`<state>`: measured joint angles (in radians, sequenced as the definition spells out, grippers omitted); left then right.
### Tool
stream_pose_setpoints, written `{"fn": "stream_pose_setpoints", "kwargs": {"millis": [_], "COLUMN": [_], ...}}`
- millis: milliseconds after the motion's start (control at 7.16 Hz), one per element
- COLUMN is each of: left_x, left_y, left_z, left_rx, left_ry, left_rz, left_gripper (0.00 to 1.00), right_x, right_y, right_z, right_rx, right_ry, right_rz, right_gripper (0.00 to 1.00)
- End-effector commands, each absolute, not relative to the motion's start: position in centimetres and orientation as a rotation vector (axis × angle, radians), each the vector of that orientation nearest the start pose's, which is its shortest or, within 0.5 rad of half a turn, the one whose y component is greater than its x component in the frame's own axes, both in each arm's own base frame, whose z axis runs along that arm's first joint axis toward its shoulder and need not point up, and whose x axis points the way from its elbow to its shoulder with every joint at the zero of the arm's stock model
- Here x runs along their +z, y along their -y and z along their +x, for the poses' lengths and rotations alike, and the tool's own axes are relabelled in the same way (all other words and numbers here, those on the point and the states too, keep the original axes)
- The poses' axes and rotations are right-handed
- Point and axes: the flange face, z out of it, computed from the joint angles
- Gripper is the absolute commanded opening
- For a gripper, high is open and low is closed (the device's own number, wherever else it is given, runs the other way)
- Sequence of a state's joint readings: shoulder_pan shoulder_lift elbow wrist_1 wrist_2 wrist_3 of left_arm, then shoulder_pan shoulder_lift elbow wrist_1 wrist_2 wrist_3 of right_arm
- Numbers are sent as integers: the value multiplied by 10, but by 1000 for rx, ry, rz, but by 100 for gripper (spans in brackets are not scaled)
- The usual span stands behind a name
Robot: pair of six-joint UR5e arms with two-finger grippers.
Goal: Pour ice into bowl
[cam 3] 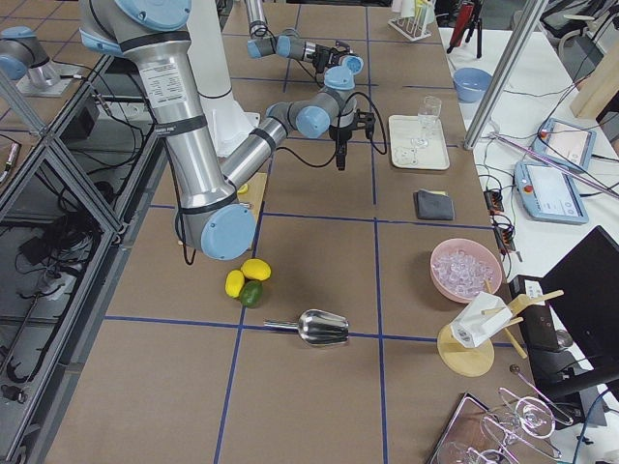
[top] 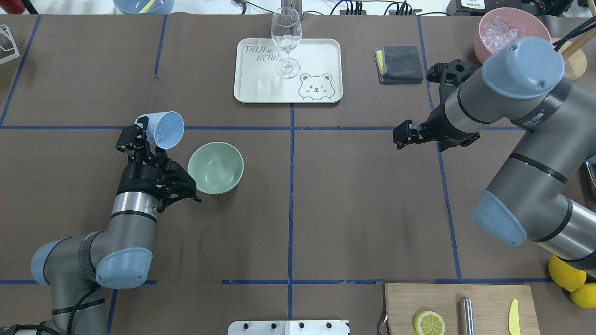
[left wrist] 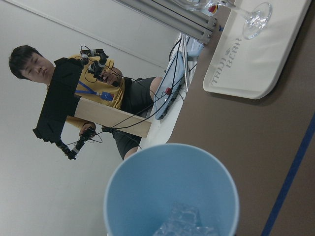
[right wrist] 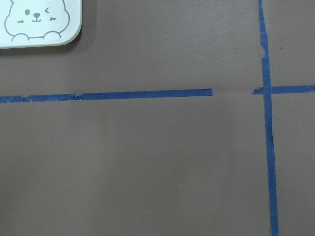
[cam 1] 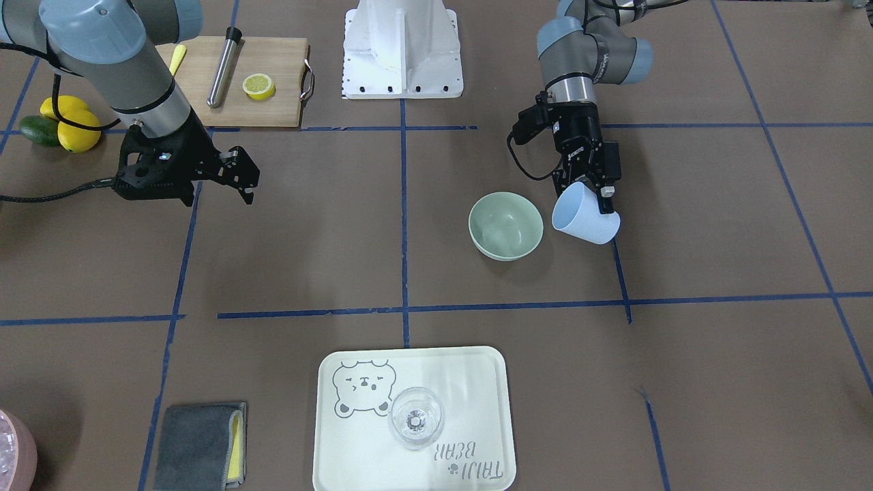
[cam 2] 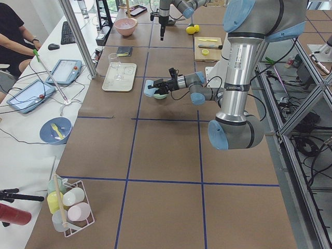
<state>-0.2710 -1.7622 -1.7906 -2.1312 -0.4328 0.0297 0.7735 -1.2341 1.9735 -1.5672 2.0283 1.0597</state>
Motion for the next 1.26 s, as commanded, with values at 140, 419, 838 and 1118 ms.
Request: {"fn": "stream_pose_setpoints", "kwargs": {"millis": [140, 419, 838, 1118], "left_x": [367, 359, 352, 352], "left_y": [348, 343, 341, 342], "left_z": [459, 467, 473, 473], "left_rx": [744, 821, 922, 961], "left_ry": [522, 599, 753, 837], "left_rz": [1298, 1290, 1251, 1227], "left_gripper": [0, 0, 0, 0], "right_x": [292, 291, 290, 289], "right_y": [458, 458, 458, 457], "right_z": [-342, -343, -342, -343], "right_rx": [78, 77, 101, 99], "right_ry": [861, 863, 872, 876], "right_rz": [81, 80, 58, 54], "right_gripper": [100, 100, 100, 100]}}
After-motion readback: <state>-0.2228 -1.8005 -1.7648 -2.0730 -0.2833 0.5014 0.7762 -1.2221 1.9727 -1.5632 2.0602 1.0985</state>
